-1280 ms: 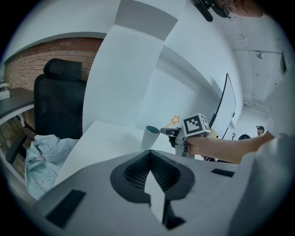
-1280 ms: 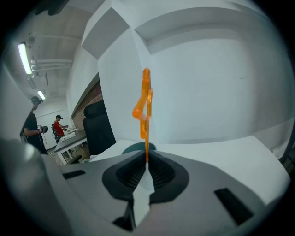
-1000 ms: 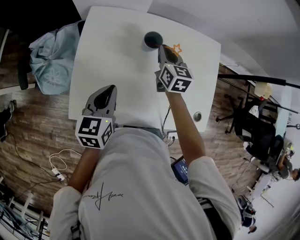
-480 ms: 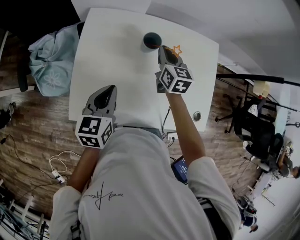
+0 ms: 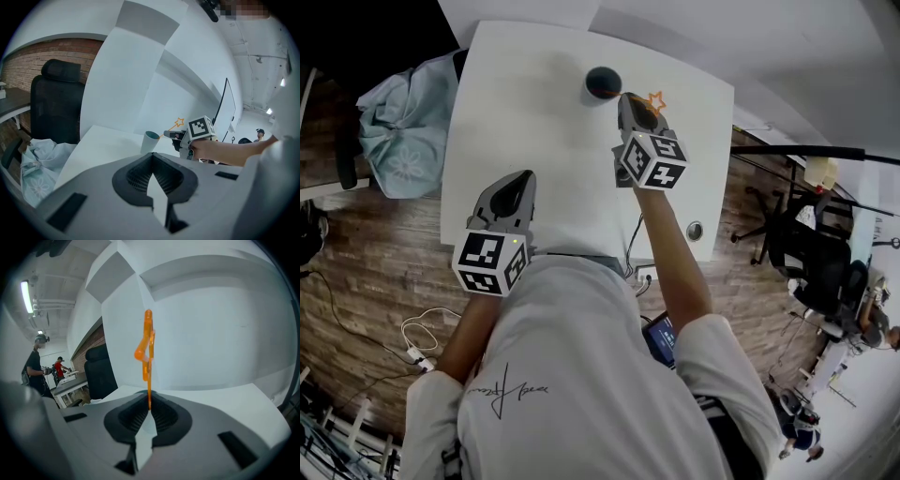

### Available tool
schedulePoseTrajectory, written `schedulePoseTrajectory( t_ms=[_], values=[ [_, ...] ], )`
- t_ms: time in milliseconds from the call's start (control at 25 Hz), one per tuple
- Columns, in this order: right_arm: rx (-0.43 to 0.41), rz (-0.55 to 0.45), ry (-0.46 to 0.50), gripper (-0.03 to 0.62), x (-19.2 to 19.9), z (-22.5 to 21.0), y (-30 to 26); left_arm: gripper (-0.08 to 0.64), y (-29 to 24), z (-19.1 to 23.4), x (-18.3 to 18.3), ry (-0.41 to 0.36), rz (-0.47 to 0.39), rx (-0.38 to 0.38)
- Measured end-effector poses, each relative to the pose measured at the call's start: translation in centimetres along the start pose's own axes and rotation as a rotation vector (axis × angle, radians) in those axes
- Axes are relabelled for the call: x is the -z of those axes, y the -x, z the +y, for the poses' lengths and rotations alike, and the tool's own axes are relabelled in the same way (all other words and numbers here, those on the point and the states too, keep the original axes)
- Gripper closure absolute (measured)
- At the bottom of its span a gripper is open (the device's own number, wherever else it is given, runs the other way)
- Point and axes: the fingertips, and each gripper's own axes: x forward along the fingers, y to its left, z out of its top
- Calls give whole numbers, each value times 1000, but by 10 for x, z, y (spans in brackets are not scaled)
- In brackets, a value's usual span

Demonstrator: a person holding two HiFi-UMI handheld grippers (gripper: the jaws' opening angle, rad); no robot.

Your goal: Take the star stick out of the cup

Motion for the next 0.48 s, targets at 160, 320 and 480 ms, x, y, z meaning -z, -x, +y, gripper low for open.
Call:
schedulePoseTrajectory(
  t_ms=[160,320,480],
  values=[
    [2,-7,-2,566,-3,0,5,557,0,-3,-2,-3,-4,10],
    [7,-12,-2,568,-5,2,8,557,1,-3,-3,-5,-8,19],
    [10,-19,-4,566,-8,2,12,557,1,-3,-3,-5,-13,25]
  ],
)
